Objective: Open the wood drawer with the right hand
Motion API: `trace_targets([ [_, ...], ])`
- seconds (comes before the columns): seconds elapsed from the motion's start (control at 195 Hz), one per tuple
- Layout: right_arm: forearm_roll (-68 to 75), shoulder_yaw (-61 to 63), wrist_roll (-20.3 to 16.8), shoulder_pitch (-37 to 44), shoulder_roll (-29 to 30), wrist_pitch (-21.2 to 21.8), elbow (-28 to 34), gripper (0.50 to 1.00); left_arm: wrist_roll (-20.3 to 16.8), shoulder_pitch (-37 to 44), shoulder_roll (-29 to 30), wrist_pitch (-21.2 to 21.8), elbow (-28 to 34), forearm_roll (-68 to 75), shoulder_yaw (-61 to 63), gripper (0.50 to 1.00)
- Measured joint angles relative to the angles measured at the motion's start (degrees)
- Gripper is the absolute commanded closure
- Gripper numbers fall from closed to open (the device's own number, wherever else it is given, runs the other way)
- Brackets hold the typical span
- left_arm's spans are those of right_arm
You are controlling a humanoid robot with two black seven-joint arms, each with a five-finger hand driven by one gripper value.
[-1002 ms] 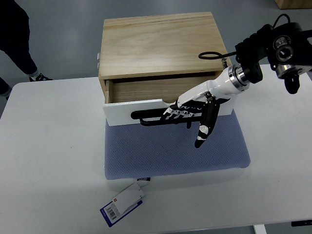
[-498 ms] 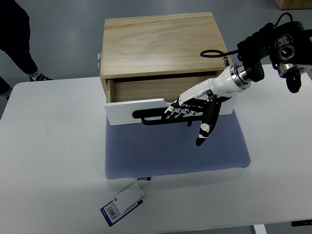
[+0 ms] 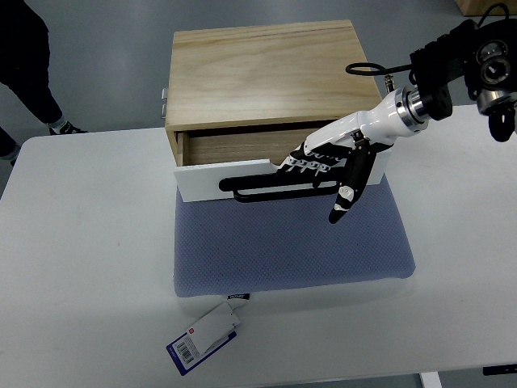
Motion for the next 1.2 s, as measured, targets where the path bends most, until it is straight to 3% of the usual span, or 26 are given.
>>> trace_targets([
  [0.421,3.4,8.1,0.2,5.6,-6.4,1.3,-1.6,0.556,0.0,0.0,0.0,0.0,-0.1,0.1,0.0,0.5],
  [0.658,7.9,17.2,0.3,3.7,-9.4,1.3,-11.1,0.556,0.0,0.0,0.0,0.0,-0.1,0.1,0.0,0.5],
  [0.781,13.7,24.2,0.6,-1.3,-9.1,1.1,-19.2,0.556,0.0,0.0,0.0,0.0,-0.1,0.1,0.0,0.5],
  [0.951,22.8,37.3,2.2,-11.9,-6.5,-3.8,-28.2,0.556,0.0,0.0,0.0,0.0,-0.1,0.1,-0.1,0.5],
  [1.115,29.7,51.8,8.5,-23.8,0.2,-11.2,-36.3,0.556,0.0,0.0,0.0,0.0,-0.2,0.1,-0.1,0.5],
  [1.202,31.3,58.6,12.6,-29.5,6.4,-15.0,-42.0,0.554,0.0,0.0,0.0,0.0,-0.2,0.1,-0.1,0.5],
])
